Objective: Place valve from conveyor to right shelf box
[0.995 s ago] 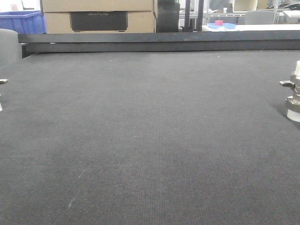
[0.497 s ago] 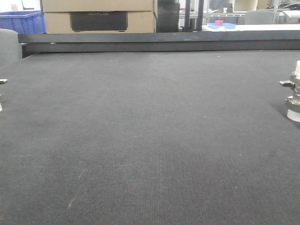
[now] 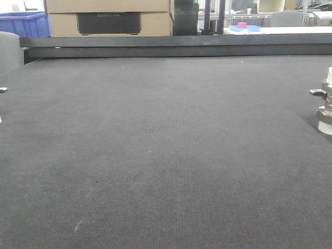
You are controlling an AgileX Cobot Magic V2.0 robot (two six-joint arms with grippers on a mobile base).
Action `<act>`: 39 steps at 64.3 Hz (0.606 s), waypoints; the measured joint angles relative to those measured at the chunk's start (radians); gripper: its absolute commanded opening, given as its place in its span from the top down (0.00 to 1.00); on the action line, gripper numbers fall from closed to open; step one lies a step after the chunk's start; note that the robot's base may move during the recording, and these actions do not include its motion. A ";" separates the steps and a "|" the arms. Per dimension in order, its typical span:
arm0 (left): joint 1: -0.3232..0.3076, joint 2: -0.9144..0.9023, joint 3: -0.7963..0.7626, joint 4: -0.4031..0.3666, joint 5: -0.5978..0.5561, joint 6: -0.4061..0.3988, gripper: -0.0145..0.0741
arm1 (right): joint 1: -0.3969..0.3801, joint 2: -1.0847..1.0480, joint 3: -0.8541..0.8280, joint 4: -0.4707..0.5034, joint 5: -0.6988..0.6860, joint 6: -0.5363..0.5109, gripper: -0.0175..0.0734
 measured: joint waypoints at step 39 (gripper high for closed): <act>-0.013 0.466 -0.697 0.147 0.527 -0.011 0.16 | 0.000 0.378 -0.664 0.018 0.366 0.002 0.18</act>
